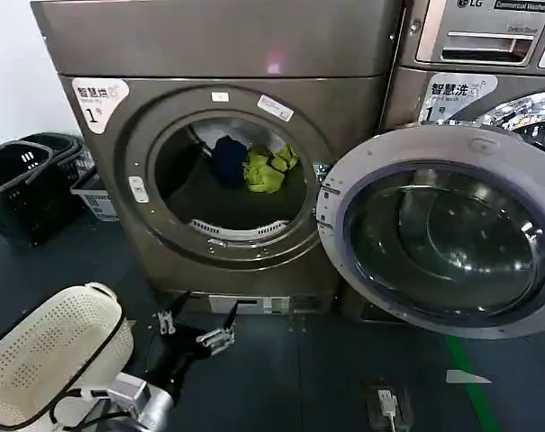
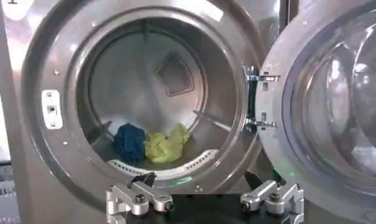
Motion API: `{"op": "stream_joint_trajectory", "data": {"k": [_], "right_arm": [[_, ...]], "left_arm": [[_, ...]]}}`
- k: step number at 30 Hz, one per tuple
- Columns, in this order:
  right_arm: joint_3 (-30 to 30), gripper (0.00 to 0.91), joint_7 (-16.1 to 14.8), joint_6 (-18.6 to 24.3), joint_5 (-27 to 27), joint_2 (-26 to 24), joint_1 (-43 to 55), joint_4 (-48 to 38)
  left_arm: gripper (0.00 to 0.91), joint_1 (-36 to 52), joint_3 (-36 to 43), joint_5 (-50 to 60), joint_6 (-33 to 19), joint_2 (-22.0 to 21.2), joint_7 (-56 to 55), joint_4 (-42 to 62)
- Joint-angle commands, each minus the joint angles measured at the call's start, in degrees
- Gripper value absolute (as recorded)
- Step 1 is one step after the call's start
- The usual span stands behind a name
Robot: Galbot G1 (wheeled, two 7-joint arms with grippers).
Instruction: Grasp the clothes from the dryer.
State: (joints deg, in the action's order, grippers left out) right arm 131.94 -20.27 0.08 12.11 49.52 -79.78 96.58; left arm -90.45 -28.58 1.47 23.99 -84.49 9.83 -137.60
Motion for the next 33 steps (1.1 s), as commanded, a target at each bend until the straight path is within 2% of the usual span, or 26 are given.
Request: {"op": "stream_joint_trajectory", "data": {"k": [1, 33], "right_arm": [[-0.03, 0.907, 0.03, 0.27, -0.10, 0.14, -0.03, -0.25], [-0.26, 0.907, -0.28, 1.51, 0.64, 0.38, 0.34, -0.61]], "left_arm": [[0.907, 0.11, 0.19, 0.46, 0.26, -0.18, -0.24, -0.02], [0.907, -0.11, 0.36, 0.28, -1.00, -1.14, -0.83, 0.27]]}}
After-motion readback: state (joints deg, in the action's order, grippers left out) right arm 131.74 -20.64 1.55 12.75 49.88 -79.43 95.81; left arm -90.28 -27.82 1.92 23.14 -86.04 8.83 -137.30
